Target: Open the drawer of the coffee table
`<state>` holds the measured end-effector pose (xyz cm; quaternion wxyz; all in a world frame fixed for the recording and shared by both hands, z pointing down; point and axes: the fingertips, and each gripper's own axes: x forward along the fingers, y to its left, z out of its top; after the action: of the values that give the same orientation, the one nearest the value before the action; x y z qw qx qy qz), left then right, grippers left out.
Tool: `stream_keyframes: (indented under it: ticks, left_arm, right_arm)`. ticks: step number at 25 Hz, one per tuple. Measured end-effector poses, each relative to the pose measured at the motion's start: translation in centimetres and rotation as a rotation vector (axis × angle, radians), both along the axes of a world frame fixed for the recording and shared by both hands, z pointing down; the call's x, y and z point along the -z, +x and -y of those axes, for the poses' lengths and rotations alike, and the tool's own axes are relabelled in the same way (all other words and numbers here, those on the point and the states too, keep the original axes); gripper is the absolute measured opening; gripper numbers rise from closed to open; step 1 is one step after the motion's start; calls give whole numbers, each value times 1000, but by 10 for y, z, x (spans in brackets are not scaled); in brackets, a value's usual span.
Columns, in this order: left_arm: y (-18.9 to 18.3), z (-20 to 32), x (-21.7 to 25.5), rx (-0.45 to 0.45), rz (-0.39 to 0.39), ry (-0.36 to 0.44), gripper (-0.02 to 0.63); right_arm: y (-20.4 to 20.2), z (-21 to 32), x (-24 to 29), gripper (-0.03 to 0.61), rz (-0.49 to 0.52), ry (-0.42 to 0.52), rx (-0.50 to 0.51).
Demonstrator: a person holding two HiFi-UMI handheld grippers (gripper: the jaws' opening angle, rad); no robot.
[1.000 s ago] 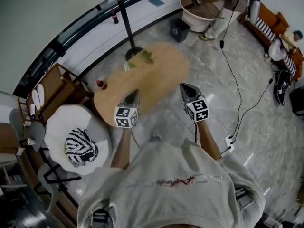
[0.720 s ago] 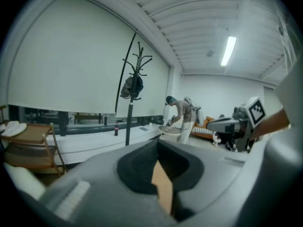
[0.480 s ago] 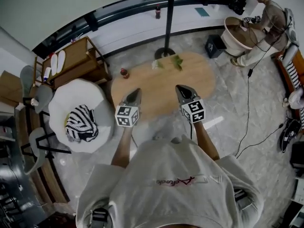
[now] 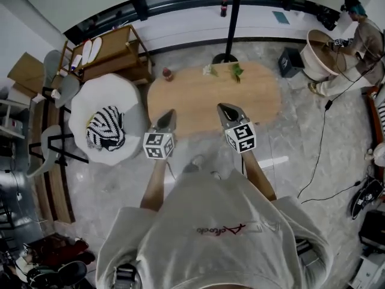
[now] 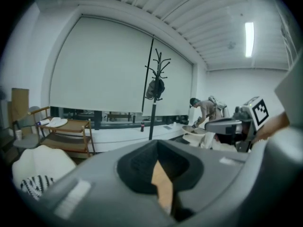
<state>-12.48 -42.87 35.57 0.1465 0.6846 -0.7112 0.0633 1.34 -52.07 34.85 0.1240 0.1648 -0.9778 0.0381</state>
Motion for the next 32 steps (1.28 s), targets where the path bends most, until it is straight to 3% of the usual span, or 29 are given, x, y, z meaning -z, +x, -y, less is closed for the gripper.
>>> stream_keyframes:
  ticks: [6, 14, 21, 32]
  left_arm:
    - [54, -48, -14, 43, 10, -51, 0]
    - [90, -93, -33, 75, -5, -88, -2]
    - [83, -123, -44, 83, -34, -93, -1]
    - [25, -202, -95, 84, -140, -151, 0]
  right_arm:
    - [53, -32, -22, 3, -3, -49, 33]
    - [93, -69, -45, 3, -21, -85, 37]
    - [87, -98, -55, 3, -53, -105, 38]
    - [26, -187, -107, 3, -170, -191, 31]
